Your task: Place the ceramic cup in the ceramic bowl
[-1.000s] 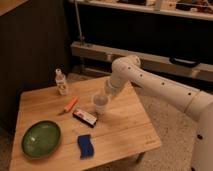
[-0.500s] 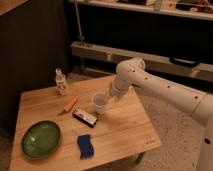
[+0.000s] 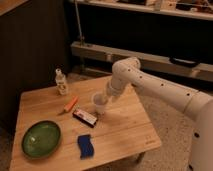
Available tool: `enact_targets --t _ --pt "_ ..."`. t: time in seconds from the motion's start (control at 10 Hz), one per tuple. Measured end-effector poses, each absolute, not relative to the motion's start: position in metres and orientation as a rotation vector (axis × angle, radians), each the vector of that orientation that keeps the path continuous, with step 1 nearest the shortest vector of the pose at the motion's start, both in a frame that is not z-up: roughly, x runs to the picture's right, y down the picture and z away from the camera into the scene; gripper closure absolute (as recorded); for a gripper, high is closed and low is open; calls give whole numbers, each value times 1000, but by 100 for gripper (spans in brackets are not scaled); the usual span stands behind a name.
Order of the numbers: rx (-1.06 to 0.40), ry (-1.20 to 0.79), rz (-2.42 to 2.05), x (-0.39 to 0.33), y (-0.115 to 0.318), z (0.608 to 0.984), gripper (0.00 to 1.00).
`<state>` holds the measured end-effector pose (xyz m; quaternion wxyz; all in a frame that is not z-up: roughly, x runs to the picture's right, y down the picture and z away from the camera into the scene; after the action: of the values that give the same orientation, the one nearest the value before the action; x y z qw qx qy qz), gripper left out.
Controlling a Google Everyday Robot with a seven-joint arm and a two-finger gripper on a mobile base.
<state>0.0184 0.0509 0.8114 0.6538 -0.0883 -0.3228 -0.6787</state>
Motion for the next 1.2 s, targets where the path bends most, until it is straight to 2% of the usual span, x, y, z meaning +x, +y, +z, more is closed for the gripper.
enact_targets --t 1.2 --pt "-228 -796 -1581 -1 55 854 51"
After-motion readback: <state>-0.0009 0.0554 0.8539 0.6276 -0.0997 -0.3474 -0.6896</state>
